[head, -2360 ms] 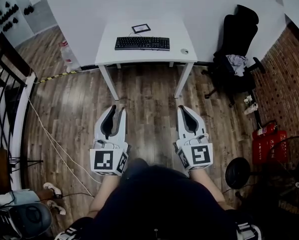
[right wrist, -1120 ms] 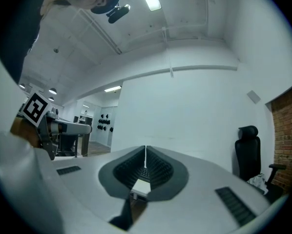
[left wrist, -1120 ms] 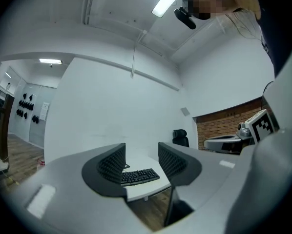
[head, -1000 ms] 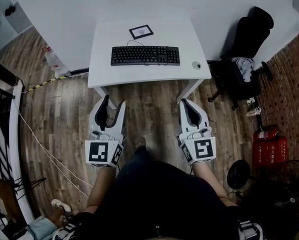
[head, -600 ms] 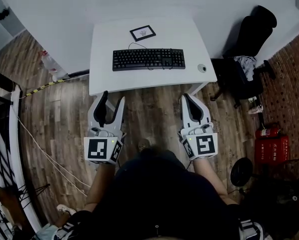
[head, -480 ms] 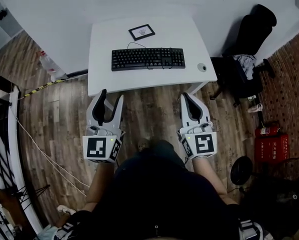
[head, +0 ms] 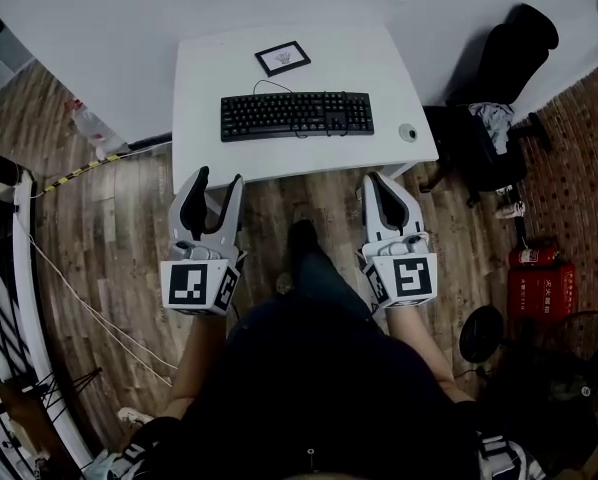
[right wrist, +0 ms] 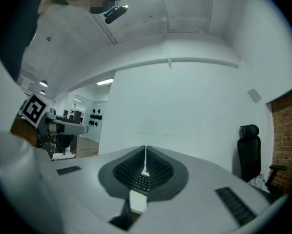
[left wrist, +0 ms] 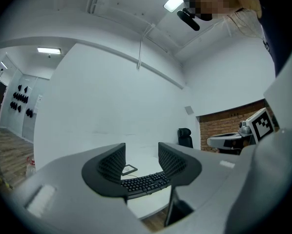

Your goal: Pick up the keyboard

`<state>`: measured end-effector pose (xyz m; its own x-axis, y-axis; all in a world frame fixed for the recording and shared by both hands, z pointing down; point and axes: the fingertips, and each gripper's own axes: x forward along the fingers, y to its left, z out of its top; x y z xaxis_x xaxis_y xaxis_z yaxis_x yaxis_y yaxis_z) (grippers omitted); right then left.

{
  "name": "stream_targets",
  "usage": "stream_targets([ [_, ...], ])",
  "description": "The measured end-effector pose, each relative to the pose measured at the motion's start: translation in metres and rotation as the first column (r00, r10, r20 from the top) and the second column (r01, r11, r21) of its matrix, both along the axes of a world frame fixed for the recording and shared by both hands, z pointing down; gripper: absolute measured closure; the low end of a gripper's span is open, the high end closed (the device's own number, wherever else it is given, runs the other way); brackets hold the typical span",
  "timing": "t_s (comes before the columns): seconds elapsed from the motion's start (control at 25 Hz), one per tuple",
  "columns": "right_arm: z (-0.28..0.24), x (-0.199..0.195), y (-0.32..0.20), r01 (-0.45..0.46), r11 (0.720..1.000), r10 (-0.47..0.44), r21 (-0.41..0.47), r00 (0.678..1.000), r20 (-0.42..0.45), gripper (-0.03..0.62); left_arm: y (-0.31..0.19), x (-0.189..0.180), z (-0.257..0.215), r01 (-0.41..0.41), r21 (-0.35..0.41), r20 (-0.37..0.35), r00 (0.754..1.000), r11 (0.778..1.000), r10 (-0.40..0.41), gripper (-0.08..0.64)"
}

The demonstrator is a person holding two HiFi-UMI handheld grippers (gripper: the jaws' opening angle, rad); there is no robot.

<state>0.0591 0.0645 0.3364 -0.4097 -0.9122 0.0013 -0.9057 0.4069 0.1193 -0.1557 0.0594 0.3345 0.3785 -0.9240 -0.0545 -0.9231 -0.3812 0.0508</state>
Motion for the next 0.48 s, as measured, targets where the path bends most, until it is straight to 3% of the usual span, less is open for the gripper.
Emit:
stream_targets([
  [0.48,0.006,0.0,-0.085,0.015,1.0,-0.015,-0.007,1.0,0.014,0.58,-0.082,-0.002,0.013,0.015,-0.043,0.007,1.0,0.999,-0.015,0.364],
])
